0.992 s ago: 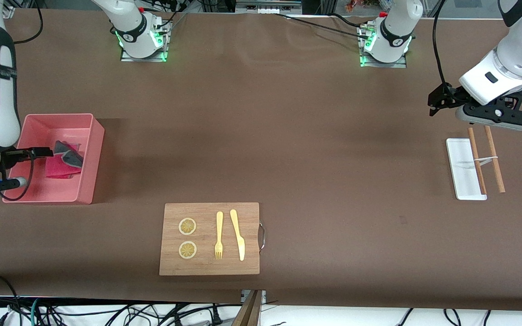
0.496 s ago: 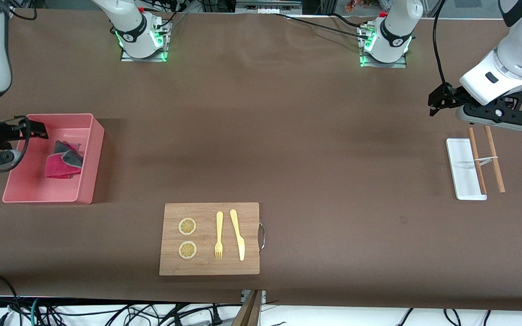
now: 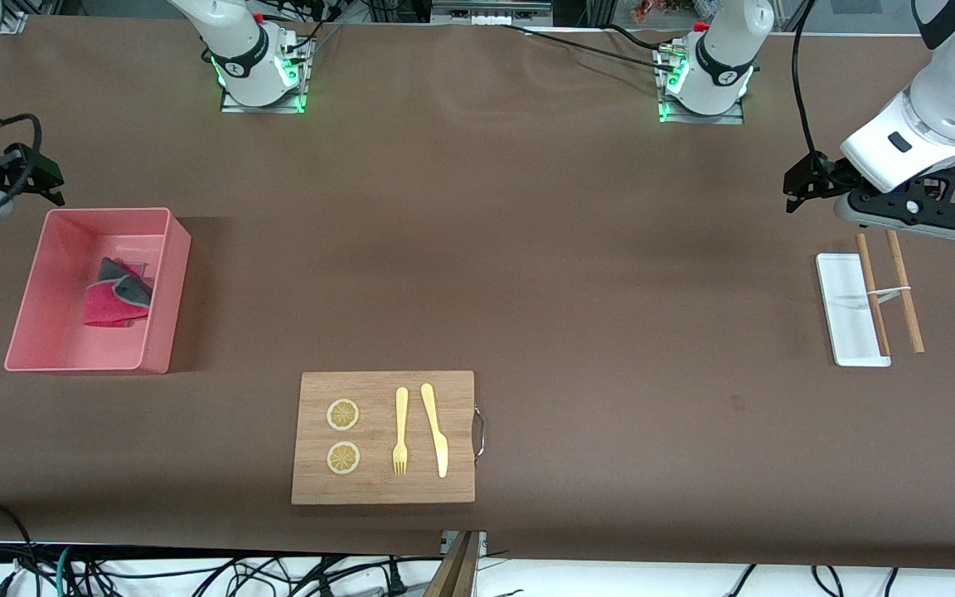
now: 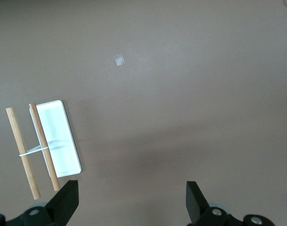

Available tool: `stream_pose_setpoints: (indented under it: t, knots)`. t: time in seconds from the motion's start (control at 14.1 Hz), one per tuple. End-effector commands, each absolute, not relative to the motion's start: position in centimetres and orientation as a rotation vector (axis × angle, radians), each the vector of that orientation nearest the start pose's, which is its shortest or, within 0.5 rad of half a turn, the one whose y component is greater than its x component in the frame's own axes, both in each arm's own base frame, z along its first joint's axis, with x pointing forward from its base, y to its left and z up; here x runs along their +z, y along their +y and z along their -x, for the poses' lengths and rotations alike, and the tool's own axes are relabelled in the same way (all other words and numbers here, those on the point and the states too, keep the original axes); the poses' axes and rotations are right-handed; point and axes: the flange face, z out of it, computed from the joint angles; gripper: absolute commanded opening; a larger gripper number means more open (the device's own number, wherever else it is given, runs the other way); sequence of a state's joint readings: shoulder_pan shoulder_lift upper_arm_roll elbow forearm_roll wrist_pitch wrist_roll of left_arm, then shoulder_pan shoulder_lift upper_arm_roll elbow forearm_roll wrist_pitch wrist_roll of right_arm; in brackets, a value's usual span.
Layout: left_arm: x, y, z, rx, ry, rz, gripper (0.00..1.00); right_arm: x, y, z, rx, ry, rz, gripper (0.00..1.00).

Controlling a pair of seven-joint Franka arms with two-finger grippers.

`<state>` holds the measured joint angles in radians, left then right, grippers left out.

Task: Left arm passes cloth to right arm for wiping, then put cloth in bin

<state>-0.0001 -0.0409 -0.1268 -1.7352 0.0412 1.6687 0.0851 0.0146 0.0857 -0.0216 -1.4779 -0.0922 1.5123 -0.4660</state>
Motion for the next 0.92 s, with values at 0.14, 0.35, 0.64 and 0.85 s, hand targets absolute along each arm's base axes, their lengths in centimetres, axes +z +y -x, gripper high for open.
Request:
stream_pose_setpoints:
  t: [0.14,0.35,0.64,0.85]
  knots:
    - [58.3,-6.5,-54.0,0.043,0.330,3.088,1.00,62.4,-3.8,-55.7,0.116,-0.473,3.073,1.00]
    - [58.3,-6.5,-54.0,0.043,0.330,3.088,1.00,62.3,-3.0,-55.5,0.150,-0.175,3.081,1.00]
    - [58.3,-6.5,-54.0,0.043,0.330,3.088,1.00,63.7,-5.3,-54.6,0.122,-0.130,3.127,1.00]
    - [58.3,-6.5,-54.0,0.043,0.330,3.088,1.00,63.1,-5.6,-54.9,0.158,-0.159,3.187,1.00]
